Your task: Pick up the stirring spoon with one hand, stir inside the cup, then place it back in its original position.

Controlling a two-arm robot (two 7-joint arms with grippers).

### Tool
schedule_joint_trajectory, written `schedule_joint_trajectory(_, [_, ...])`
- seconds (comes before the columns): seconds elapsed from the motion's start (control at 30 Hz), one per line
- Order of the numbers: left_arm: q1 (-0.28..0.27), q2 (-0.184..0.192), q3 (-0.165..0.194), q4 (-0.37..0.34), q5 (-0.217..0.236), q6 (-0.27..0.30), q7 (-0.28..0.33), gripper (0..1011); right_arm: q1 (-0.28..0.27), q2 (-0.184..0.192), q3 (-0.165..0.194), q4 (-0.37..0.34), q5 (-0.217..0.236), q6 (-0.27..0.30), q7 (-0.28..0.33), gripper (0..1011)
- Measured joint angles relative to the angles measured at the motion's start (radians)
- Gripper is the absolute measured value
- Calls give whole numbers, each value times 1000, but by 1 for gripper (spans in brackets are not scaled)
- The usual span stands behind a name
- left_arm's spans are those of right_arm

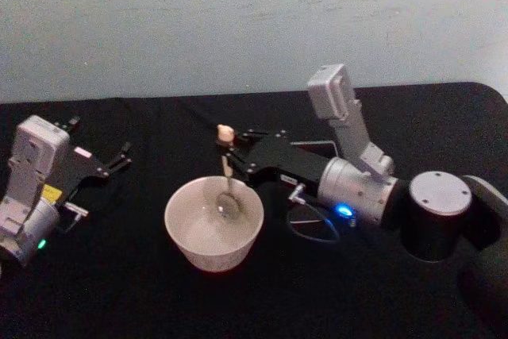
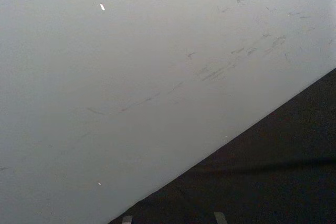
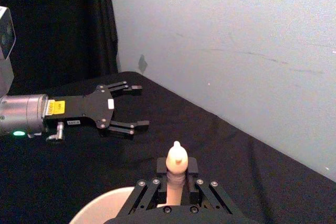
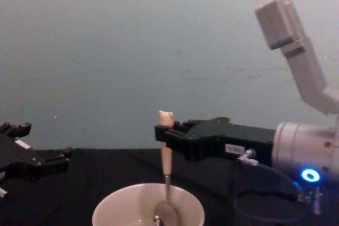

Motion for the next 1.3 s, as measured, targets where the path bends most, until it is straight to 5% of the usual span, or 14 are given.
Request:
schedule_joint_trajectory(0.43, [0,0,0,0,0,0,0,1001,-75,105,44,-120,70,35,46,214])
schedule_joint_trajectory(0.73, [0,0,0,0,0,0,0,1001,-107,148,22,-173,102,44,75,214])
schedule_joint_trajectory(1.03, [0,0,0,0,0,0,0,1001,-107,148,-27,-190,100,39,88,214])
schedule_joint_trajectory(1.3, [0,0,0,0,0,0,0,1001,-82,108,-70,-171,76,41,71,214])
